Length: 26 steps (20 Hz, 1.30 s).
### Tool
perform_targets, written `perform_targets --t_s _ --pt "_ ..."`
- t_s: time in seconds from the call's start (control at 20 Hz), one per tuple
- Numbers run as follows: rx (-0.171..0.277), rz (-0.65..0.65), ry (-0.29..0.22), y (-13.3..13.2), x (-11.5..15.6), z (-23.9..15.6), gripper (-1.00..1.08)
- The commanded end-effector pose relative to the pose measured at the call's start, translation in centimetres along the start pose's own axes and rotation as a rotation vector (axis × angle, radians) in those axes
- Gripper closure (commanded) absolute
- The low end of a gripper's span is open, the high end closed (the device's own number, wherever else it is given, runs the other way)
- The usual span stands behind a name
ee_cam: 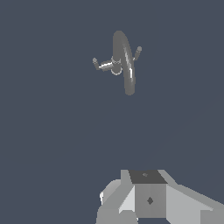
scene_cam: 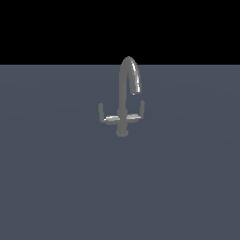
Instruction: Turn on the faucet by rotating a designated handle.
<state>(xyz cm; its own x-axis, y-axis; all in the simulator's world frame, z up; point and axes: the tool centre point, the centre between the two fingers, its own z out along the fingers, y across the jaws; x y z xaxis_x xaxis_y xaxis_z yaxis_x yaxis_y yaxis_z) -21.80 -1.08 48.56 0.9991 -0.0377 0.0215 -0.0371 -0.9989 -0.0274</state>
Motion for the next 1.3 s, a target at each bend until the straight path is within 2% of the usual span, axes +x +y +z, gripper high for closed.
perform_targets --t_s 0.0,0.25,1.25 --pt "0.026 0.013 -0.015 0.4 1.0 0.4 1.08" --pt "0.095 0.045 -0.053 1.4 3.6 1.5 1.08" --pt "0.427 0.192 -0.232 5.9 14.5 8.8 1.08"
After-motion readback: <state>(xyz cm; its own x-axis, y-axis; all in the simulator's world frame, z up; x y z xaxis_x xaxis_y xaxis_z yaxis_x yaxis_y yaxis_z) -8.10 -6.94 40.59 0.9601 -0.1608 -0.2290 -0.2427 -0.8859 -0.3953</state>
